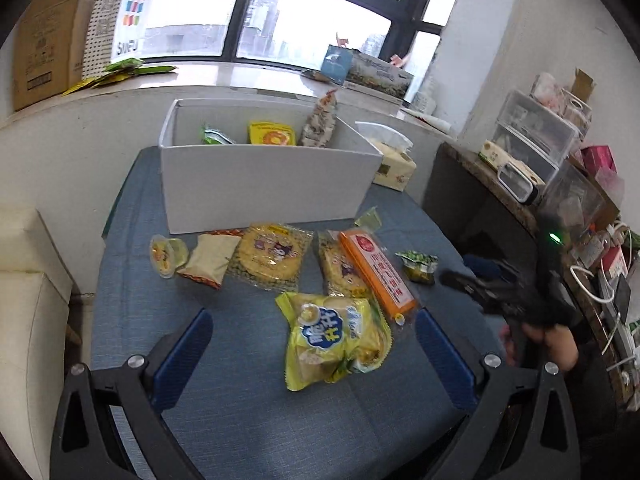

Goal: Organize snacks
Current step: 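Move both tools back over the remaining snacks on the table, then grasp the green-and-yellow packet with the right tool while the left tool grasps the yellow chip bag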

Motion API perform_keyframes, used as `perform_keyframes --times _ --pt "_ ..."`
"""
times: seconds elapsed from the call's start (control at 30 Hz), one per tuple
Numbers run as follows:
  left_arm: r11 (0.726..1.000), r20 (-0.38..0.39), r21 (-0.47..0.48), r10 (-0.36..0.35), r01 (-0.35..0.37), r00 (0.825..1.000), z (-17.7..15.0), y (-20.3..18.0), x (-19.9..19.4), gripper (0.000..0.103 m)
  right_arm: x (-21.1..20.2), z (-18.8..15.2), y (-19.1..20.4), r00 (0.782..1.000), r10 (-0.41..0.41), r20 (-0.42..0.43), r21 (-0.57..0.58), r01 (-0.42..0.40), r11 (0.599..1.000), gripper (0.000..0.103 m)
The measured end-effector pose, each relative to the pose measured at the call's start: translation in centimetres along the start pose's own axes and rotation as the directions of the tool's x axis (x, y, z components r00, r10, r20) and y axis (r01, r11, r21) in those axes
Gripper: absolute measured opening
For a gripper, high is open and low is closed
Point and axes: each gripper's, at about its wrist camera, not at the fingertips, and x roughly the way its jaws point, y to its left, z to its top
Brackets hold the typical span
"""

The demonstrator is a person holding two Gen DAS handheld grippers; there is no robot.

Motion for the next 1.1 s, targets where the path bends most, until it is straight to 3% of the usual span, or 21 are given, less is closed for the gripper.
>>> perform_keyframes --times 0.2,0.33,0.4,0.47,0.5,0.53,0.6,0.67,0.83,1.0,1.1 --pt "0.999 -0.029 0.036 0.005 -0.004 1.0 -0.5 -0.6 0.7 0.103 3.8 0.5 -1.5 0.995 -0.079 -0.065 -0.128 0.07 0.989 0.103" --pt "1.0 -0.044 0.028 0.003 -0.001 0.999 -0.8 -0.5 1.2 0.103 4.6 -0.1 -1.8 0.995 -0.089 -0.051 -0.215 0.076 0.974 0.103" --pt "1.0 -0.052 0.028 0.0 0.001 0.999 -0.9 -0.6 1.5 0.103 5.4 -0.1 -2.1 0.994 -0.079 -0.081 -0.21 0.061 0.976 0.091" --pt "0.999 -0.058 0.032 0.001 0.001 0.998 -1.0 -0.7 1.7 0.103 6.2 0.3 -2.3 0.992 -0.062 -0.11 -0.2 0.039 0.979 0.061" --pt "0.999 -0.062 0.035 -0.001 0.003 0.998 -1.1 -0.8 1.8 0.103 6.5 0.4 -2.3 0.991 -0.058 -0.12 -0.197 0.034 0.98 0.058" --pt "0.999 -0.067 0.039 -0.003 0.005 0.998 -1.1 -0.9 2.0 0.103 6.6 0.6 -2.2 0.991 -0.07 -0.113 -0.206 0.045 0.977 0.045" --pt "0.999 -0.074 0.049 0.001 0.002 0.997 -1.3 -1.0 2.2 0.103 6.5 0.8 -2.2 0.991 -0.077 -0.105 -0.211 0.054 0.976 0.036" --pt "0.999 -0.081 0.053 0.004 0.001 0.997 -1.4 -1.1 2.4 0.103 5.6 0.8 -2.8 0.997 0.001 -0.072 -0.119 -0.01 0.993 0.033" --pt "0.996 -0.117 0.094 0.017 -0.006 0.993 -1.8 -1.6 3.8 0.103 2.3 0.1 -2.8 0.996 0.091 -0.008 -0.026 -0.091 0.996 0.033" --pt "0.985 -0.164 0.169 0.064 -0.036 0.984 -2.3 -3.4 6.6 0.103 -1.5 -0.6 -1.3 0.986 0.151 0.067 0.028 -0.153 0.988 0.033" --pt "0.969 -0.179 0.236 0.113 -0.069 0.977 -2.5 -5.0 8.3 0.103 -3.1 -1.1 -0.1 0.986 0.139 0.09 0.014 -0.141 0.99 0.033"
